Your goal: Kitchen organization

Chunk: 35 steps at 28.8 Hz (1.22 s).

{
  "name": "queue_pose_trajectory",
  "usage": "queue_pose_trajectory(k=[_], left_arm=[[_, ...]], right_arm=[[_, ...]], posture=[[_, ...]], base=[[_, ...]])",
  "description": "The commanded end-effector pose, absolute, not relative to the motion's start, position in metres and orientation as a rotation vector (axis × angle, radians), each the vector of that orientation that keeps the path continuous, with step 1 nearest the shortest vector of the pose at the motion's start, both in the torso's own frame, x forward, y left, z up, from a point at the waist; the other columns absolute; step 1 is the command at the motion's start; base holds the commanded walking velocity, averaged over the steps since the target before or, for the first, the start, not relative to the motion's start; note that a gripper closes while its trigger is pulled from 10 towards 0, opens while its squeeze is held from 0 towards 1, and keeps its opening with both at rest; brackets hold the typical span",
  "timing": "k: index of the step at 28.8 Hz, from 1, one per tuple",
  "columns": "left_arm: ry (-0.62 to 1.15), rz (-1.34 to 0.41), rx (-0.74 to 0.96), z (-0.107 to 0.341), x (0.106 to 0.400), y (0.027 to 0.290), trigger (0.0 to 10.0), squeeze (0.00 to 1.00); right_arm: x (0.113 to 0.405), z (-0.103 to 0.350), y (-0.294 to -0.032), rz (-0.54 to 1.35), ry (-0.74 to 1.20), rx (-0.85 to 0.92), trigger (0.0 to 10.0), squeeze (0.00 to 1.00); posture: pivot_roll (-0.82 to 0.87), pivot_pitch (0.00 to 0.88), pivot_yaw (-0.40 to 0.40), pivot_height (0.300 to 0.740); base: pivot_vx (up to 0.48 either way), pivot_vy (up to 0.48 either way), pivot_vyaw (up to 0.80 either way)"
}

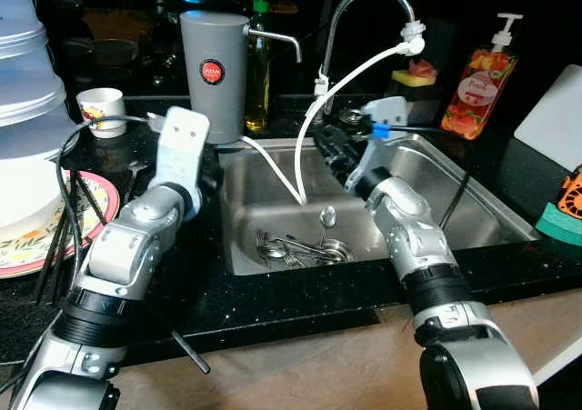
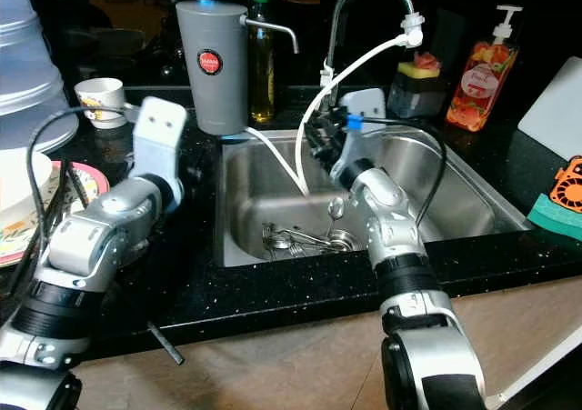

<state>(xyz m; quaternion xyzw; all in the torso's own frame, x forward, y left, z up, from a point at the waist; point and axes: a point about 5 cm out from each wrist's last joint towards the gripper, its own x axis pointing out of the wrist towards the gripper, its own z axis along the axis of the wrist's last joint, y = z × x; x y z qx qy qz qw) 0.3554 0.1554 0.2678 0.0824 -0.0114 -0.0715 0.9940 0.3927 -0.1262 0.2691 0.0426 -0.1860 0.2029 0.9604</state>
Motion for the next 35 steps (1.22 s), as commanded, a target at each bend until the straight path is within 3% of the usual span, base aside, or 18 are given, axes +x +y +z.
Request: queue_pose_trajectory(k=[1,14,35], left_arm=[[-0.025,-0.144,0.153,0.268,0.357,0.153,10.0,0.00],[-0.033,-0.139,0.176,0.259,0.357,0.152,10.0,0.00],[-0.140,-0.134,0.267,0.278,0.355,0.155,10.0,0.00]], right_arm=[[0.391,0.267,-0.129,0.394,-0.382,0.096,10.0,0.00],[0.386,0.252,-0.124,0.382,-0.323,0.065,10.0,0.00],[0.377,0.244,-0.122,0.332,-0.285,0.119,10.0,0.00]], posture=[[-0.04,0.048,-0.056,0.740],[-0.03,0.061,-0.060,0.740],[-0.03,0.190,-0.007,0.740]], base=[[0.000,0.000,0.00],[0.000,0.000,0.00],[0.000,0.000,0.00]])
